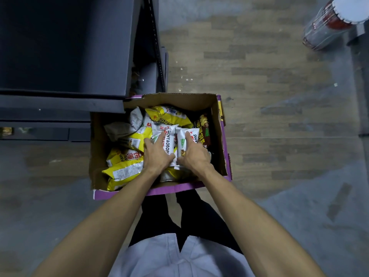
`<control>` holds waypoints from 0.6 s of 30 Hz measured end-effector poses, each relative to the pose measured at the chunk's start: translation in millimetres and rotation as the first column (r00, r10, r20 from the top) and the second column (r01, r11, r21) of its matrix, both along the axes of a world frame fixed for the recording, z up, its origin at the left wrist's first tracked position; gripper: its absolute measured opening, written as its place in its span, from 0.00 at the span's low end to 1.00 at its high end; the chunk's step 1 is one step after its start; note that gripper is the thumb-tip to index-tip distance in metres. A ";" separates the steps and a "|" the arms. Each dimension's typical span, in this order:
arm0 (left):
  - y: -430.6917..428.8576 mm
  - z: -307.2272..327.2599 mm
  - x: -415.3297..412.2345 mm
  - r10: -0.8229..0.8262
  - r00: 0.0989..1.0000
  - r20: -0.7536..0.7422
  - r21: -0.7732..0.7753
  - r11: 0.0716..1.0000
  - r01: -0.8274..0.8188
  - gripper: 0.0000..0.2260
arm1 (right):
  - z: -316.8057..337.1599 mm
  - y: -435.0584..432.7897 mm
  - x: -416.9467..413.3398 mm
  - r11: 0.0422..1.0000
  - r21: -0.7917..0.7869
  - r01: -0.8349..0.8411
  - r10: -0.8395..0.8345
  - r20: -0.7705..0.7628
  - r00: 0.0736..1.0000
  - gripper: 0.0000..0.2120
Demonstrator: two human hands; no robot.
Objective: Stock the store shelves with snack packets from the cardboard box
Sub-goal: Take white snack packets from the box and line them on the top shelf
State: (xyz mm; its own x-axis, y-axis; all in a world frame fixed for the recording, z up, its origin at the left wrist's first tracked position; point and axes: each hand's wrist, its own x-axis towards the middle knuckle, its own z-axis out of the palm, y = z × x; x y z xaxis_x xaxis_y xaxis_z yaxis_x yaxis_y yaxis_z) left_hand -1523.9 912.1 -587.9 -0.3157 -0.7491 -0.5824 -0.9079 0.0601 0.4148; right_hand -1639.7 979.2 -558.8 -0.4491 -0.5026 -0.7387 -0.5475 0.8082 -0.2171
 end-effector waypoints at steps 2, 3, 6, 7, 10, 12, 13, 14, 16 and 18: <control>-1.6 5.1 -3.5 0.024 0.999 0.044 0.045 0.999 -0.026 0.42 | 6.2 3.2 -2.5 0.999 -0.036 -0.006 0.005 -0.028 1.000 0.45; -2.2 6.9 -5.6 0.021 0.998 0.059 0.053 0.998 -0.024 0.42 | 9.0 5.9 -2.7 0.999 -0.052 -0.010 0.008 -0.039 0.999 0.43; -3.4 12.8 -11.3 0.013 0.998 0.067 0.060 0.998 -0.017 0.42 | 14.8 14.1 -1.9 0.996 -0.087 -0.019 0.014 -0.051 0.999 0.41; -3.4 15.3 -11.9 0.014 0.998 0.058 0.067 0.998 -0.018 0.42 | 16.2 16.2 -2.1 0.995 -0.101 -0.016 0.011 -0.050 0.999 0.42; 3.1 25.3 -4.1 0.072 0.997 -0.008 0.119 0.990 -0.070 0.41 | 19.9 21.7 -3.9 0.990 -0.142 -0.023 0.017 -0.044 0.999 0.42; 10.7 29.1 7.6 0.123 0.992 -0.038 0.118 0.986 -0.117 0.42 | 22.8 24.4 -5.9 0.986 -0.159 -0.045 0.037 -0.052 0.998 0.42; 14.2 31.4 13.7 0.141 0.989 -0.052 0.106 0.985 -0.135 0.42 | 25.0 25.1 -7.0 0.984 -0.168 -0.058 0.048 -0.061 0.997 0.41; 16.9 35.0 18.6 0.153 0.986 -0.068 0.096 0.985 -0.146 0.41 | 27.5 25.5 -8.4 0.982 -0.179 -0.063 0.052 -0.068 0.996 0.41; 19.2 43.9 26.0 0.159 0.982 -0.100 0.070 0.986 -0.153 0.40 | 33.5 25.3 -11.3 0.978 -0.201 -0.057 0.043 -0.072 0.997 0.40; 17.8 53.2 31.0 0.157 0.979 -0.130 0.039 0.987 -0.154 0.40 | 41.0 24.1 -12.8 0.973 -0.228 -0.044 0.027 -0.077 0.997 0.41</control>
